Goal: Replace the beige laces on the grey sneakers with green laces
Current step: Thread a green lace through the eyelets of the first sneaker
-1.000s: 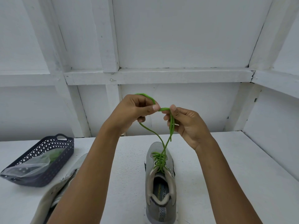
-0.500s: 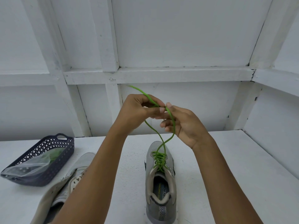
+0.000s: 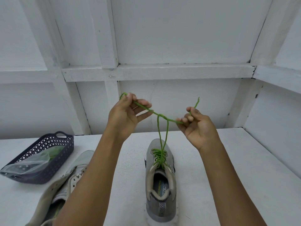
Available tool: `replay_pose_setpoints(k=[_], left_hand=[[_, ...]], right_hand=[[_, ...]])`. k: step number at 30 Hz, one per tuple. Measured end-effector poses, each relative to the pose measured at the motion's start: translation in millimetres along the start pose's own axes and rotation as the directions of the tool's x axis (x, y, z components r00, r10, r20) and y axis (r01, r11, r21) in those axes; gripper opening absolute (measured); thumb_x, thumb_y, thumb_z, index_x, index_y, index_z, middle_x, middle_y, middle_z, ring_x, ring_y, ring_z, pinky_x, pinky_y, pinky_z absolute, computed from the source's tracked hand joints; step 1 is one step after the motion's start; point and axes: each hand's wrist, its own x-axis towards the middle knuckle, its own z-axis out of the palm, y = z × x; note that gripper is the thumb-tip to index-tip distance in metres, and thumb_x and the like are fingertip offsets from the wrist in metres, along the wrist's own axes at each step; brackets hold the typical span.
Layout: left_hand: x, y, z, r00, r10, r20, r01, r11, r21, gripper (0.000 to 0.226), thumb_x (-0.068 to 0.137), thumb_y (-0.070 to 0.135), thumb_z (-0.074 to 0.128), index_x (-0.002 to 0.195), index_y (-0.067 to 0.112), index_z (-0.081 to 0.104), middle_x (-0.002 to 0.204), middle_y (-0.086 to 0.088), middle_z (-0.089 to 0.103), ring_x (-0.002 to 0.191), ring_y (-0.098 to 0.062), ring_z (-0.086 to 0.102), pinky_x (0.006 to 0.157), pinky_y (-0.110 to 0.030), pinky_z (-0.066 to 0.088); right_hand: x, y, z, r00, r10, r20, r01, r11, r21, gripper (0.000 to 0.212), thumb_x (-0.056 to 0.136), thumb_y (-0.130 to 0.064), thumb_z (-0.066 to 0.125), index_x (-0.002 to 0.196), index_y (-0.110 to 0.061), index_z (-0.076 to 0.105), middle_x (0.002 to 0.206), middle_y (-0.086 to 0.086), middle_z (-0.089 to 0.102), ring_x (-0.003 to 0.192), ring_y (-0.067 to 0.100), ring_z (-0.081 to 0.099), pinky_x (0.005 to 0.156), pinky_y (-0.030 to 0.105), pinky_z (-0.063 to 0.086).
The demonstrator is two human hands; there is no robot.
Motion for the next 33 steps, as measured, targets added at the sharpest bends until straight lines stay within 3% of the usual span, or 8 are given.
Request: replay_pose_setpoints(k=[4,7,11,14,18,22,29,33], left_hand=[[-5.1,-10.9,-20.5,0.978,-0.183,-0.105,0.191,0.978,0.081,0.027,0.105,0.029,0.041,0.084,0.016,0.052,0.063,0.000,0.043,0.044,-0.008,0.027,0.038,-0.018,0.024],[-12.0,-22.3,-39.1,0.937,-0.302,-0.173,0.347,0.843,0.411,0.023,0.103,0.025,0.047,0.089,0.011,0.060,0.062,-0.001,0.042,0.044,-0.009,0.020,0.037,-0.018,0.016],[-20.4,-32.1,-64.0,0.862,-0.401,-0.309,0.434,0.272,0.859,0.018,0.096,0.018,0.059,0.095,0.003,0.070,0.066,-0.004,0.058,0.045,-0.011,0.030,0.040,-0.020,0.023],[-26.6,-36.0,-69.3,0.744,-0.514,-0.428,0.346,-0.252,0.904,0.028,0.097,0.028,0.060,0.110,0.004,0.066,0.096,-0.007,0.071,0.061,-0.014,0.052,0.050,-0.021,0.043],[-34.4,-43.5,-66.5,0.827,-0.499,-0.259,0.099,-0.324,0.941,0.046,0.095,0.054,0.055,0.132,0.026,0.056,0.140,0.000,0.049,0.124,-0.018,0.050,0.102,-0.034,0.041],[-44.0,-46.1,-50.1,0.784,-0.621,-0.001,0.115,0.143,0.983,0.038,0.080,0.059,0.069,0.097,0.026,0.069,0.104,0.011,0.070,0.103,-0.008,0.063,0.098,-0.037,0.050],[-46.8,-55.7,-51.8,0.812,-0.573,0.109,0.197,0.445,0.874,0.012,0.092,0.018,0.071,0.093,0.009,0.063,0.076,-0.002,0.068,0.074,-0.013,0.066,0.078,-0.032,0.055],[-46.6,-60.0,-51.3,0.783,-0.608,0.130,0.151,0.390,0.908,0.003,0.093,0.010,0.067,0.092,0.013,0.067,0.073,0.006,0.066,0.071,-0.008,0.063,0.073,-0.027,0.054]], right_hand=[[-3.6,3.0,-28.2,0.999,0.000,-0.051,-0.024,0.879,-0.475,0.021,0.104,-0.017,0.043,0.092,-0.009,0.058,0.053,-0.004,0.033,0.039,0.007,0.025,0.037,0.018,0.023],[-8.8,9.8,-52.3,0.994,0.068,-0.087,-0.109,0.485,-0.868,0.021,0.102,-0.017,0.047,0.097,-0.010,0.066,0.055,-0.004,0.038,0.042,0.008,0.021,0.040,0.019,0.016],[-14.0,14.5,-77.8,0.961,0.205,-0.184,-0.153,-0.157,-0.976,0.018,0.098,-0.019,0.052,0.102,-0.012,0.067,0.074,0.000,0.063,0.054,0.009,0.042,0.048,0.021,0.029],[-14.1,21.2,-91.6,0.927,0.265,-0.266,-0.150,-0.388,-0.909,0.030,0.099,-0.031,0.053,0.115,-0.007,0.064,0.111,0.006,0.068,0.093,0.017,0.057,0.074,0.025,0.041],[-22.1,31.3,-91.2,0.969,0.236,-0.076,-0.051,-0.110,-0.993,0.029,0.090,-0.055,0.059,0.100,-0.030,0.067,0.129,-0.008,0.056,0.127,0.016,0.040,0.102,0.036,0.037],[-31.3,39.2,-77.1,0.937,0.321,0.139,0.109,0.109,-0.988,0.026,0.078,-0.052,0.073,0.090,-0.029,0.068,0.105,-0.015,0.066,0.101,0.005,0.059,0.085,0.025,0.045],[-30.6,47.3,-75.8,0.891,0.385,0.241,0.153,0.246,-0.957,0.014,0.091,-0.018,0.069,0.079,-0.016,0.062,0.072,-0.011,0.063,0.070,0.005,0.057,0.070,0.027,0.050],[-26.3,46.2,-77.3,0.932,0.265,0.248,0.101,0.467,-0.878,0.012,0.097,-0.015,0.059,0.086,-0.009,0.057,0.097,0.007,0.073,0.091,0.017,0.068,0.084,0.039,0.054]])
